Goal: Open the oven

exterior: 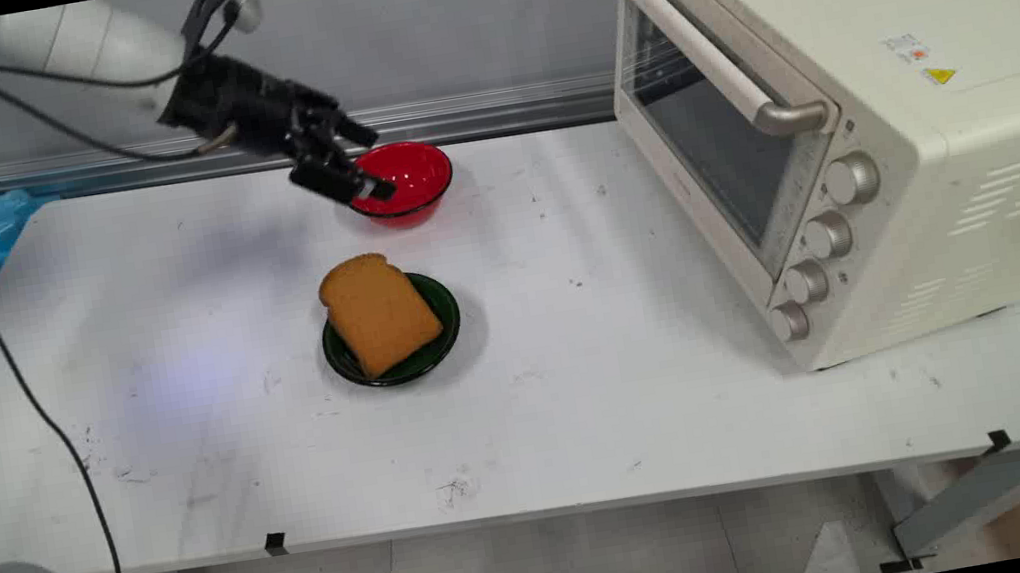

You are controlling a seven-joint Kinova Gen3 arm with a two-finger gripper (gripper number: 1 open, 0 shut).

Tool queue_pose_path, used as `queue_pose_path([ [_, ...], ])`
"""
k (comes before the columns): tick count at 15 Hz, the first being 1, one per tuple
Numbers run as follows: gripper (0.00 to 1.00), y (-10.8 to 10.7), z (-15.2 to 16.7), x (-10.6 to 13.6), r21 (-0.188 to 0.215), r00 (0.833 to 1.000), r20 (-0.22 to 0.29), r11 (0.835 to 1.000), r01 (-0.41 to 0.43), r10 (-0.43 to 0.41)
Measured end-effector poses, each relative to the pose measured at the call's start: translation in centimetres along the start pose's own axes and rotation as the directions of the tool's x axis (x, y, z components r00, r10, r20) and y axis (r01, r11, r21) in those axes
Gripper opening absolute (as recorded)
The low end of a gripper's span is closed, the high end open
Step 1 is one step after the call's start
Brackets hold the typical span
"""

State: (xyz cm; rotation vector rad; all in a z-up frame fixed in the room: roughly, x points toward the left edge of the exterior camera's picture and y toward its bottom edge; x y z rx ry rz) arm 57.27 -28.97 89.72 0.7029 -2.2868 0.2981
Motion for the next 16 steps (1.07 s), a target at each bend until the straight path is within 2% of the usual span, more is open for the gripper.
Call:
queue_pose_path([
  [8,1.0,-0.6,1.7,5.4,0.005,0.998,-0.068,1.0,0.006,-0.005],
  [16,1.0,-1.2,3.7,11.5,0.009,0.987,-0.16,1.0,0.009,-0.008],
])
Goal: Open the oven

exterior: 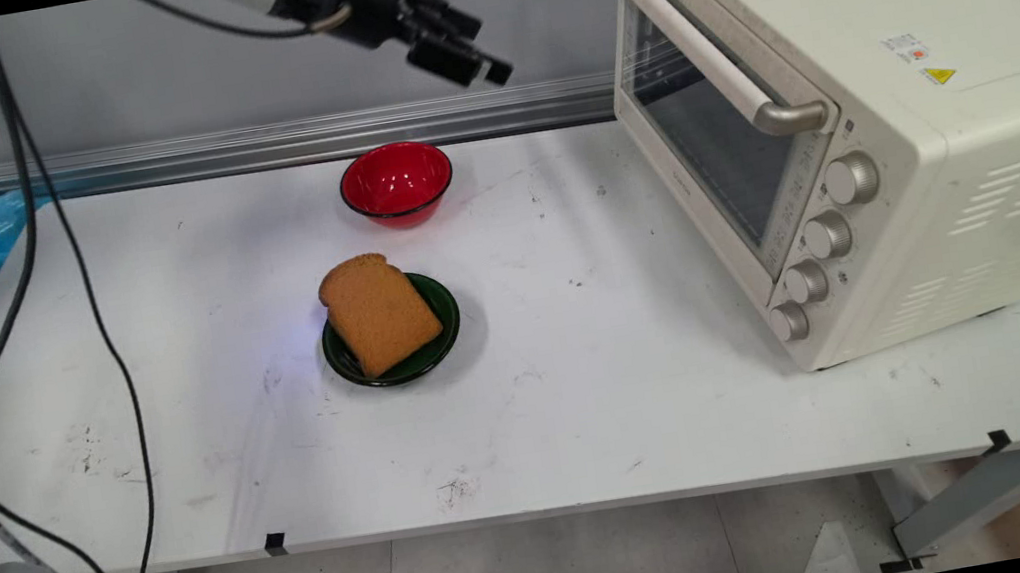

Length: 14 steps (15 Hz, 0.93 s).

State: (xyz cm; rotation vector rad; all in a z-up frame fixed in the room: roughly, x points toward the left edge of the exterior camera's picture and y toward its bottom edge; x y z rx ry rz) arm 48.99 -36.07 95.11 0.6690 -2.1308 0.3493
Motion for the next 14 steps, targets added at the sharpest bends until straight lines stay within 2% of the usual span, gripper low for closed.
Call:
queue_pose_path([
  [8,1.0,-0.2,2.1,5.3,0.005,0.997,-0.081,1.0,0.007,-0.007],
  [12,1.0,-0.3,3.0,7.1,0.008,0.994,-0.11,1.0,0.01,-0.009],
  [13,0.0,-0.3,3.2,7.6,0.008,0.993,-0.117,1.0,0.01,-0.009],
  [14,0.0,-0.3,3.5,7.9,0.008,0.992,-0.122,1.0,0.011,-0.01],
])
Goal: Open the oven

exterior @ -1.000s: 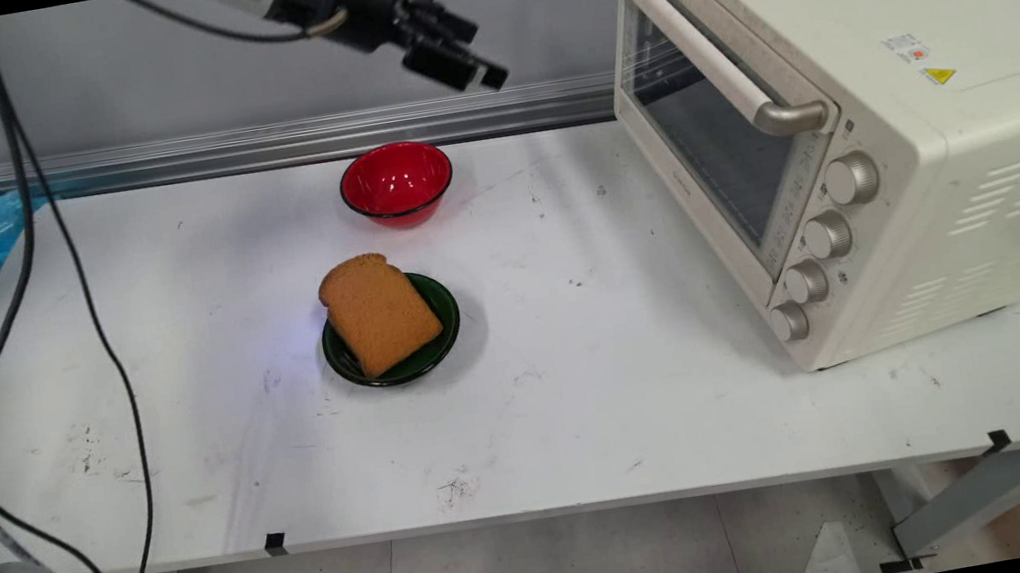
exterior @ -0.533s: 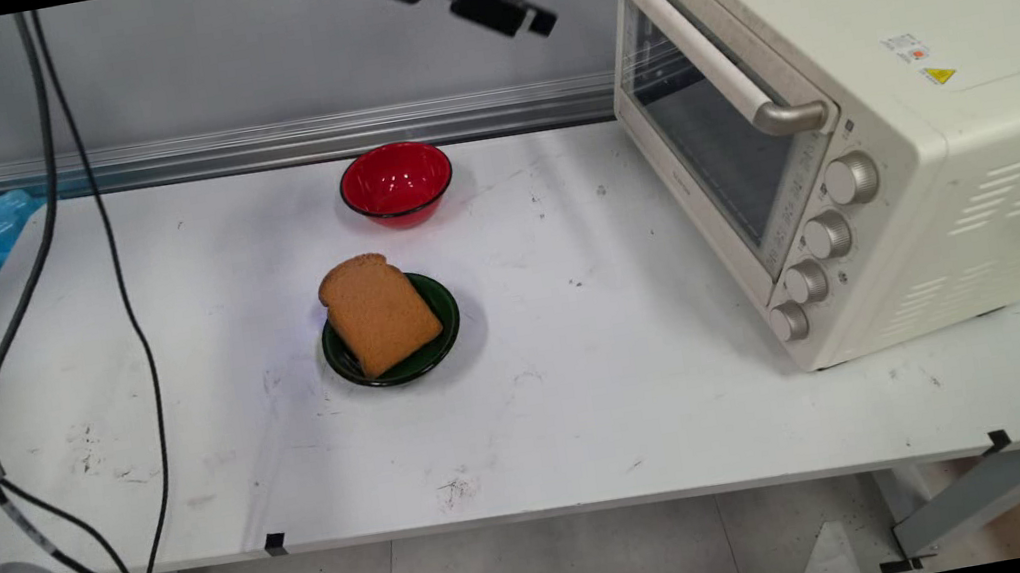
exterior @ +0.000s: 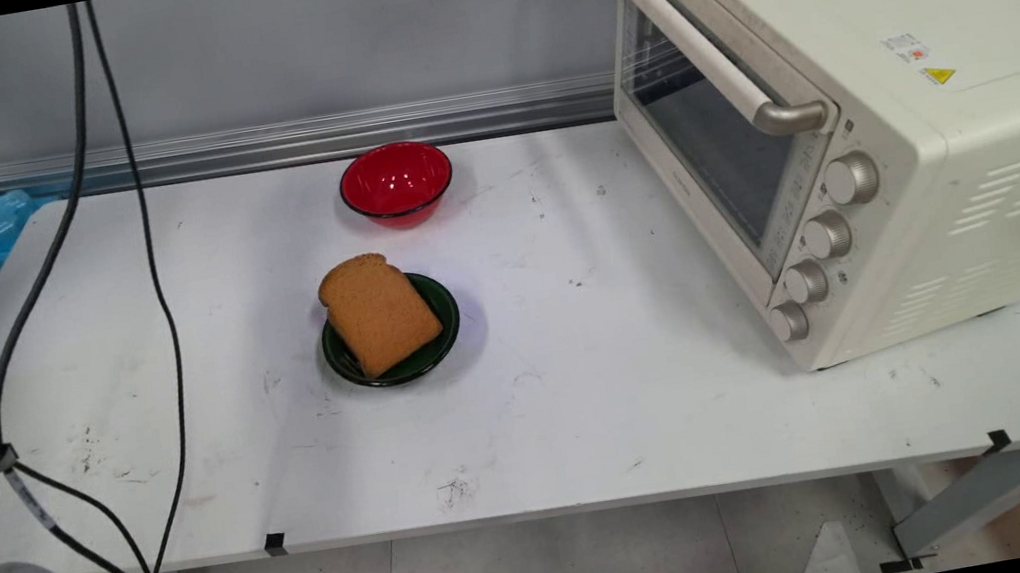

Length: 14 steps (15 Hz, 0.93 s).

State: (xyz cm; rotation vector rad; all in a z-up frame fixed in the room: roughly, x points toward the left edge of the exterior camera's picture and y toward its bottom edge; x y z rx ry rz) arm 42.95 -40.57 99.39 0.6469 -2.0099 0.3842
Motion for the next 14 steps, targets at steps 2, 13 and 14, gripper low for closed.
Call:
queue_pose_path([
  [2,0.0,0.0,0.5,0.4,-0.001,1.0,-0.008,1.0,0.001,-0.001],
  [13,0.0,0.7,4.3,1.1,-0.032,1.0,-0.026,0.999,0.012,-0.013],
  [14,0.0,0.8,4.8,1.1,-0.036,1.0,-0.027,0.999,0.012,-0.013],
])
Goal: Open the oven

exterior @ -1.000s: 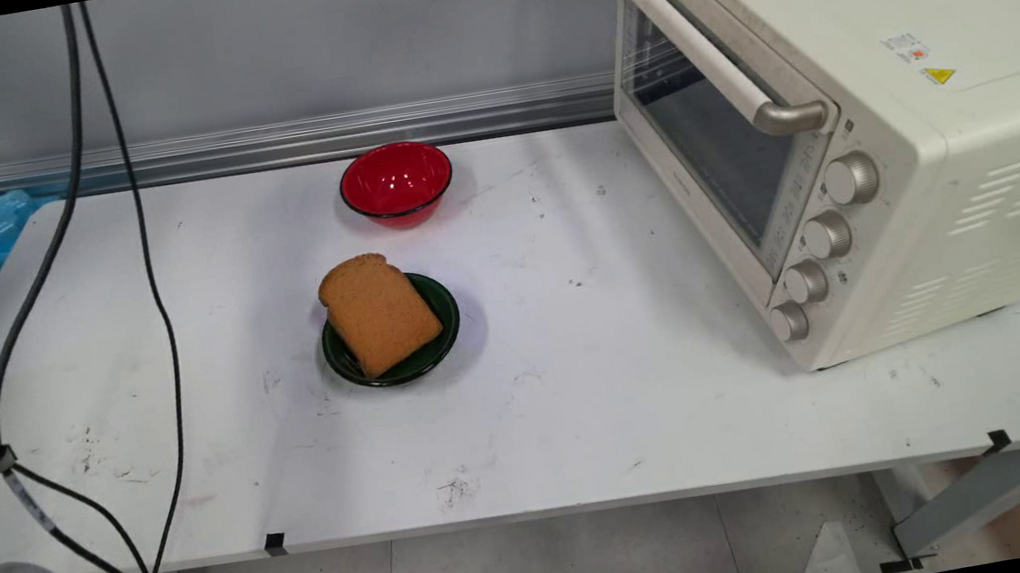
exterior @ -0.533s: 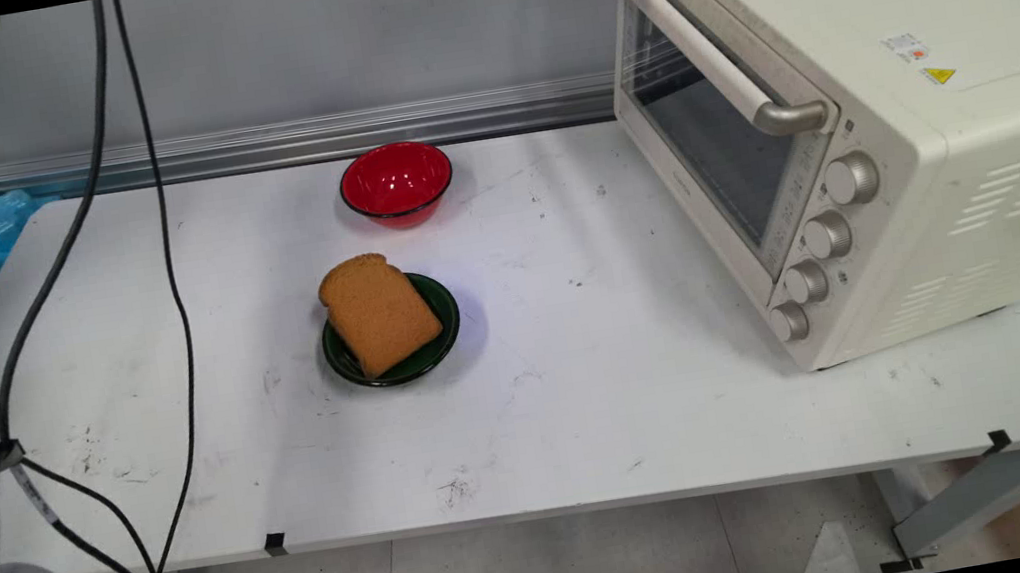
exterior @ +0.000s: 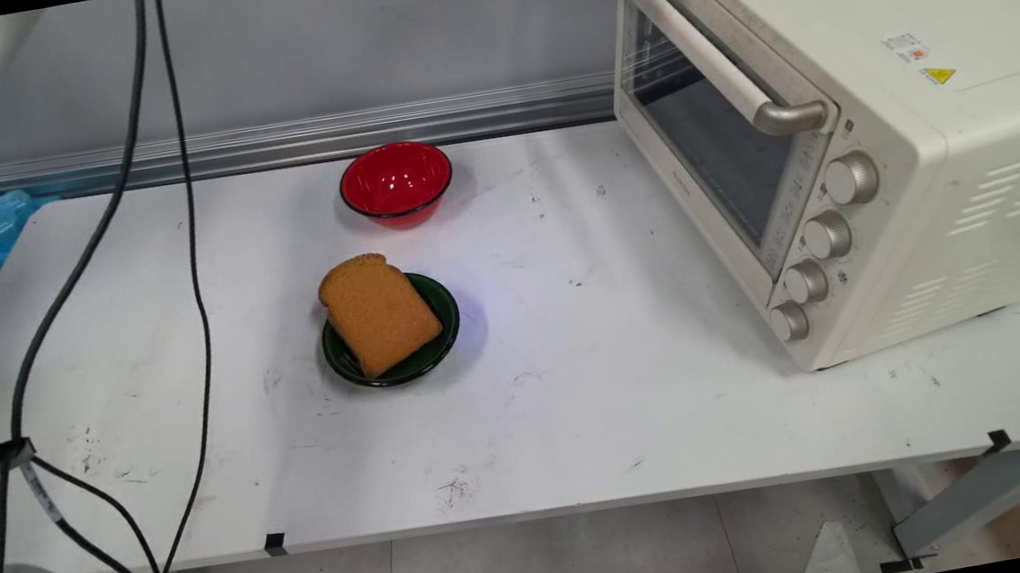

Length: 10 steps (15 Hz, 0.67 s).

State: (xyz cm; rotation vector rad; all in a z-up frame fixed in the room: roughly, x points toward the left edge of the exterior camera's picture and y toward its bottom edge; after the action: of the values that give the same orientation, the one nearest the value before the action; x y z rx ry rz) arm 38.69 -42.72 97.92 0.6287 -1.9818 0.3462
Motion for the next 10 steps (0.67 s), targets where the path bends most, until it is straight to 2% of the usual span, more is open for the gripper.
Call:
queue_pose_path([
  [10,0.0,0.3,2.9,-1.0,-0.021,1.0,0.011,1.0,0.004,-0.004],
])
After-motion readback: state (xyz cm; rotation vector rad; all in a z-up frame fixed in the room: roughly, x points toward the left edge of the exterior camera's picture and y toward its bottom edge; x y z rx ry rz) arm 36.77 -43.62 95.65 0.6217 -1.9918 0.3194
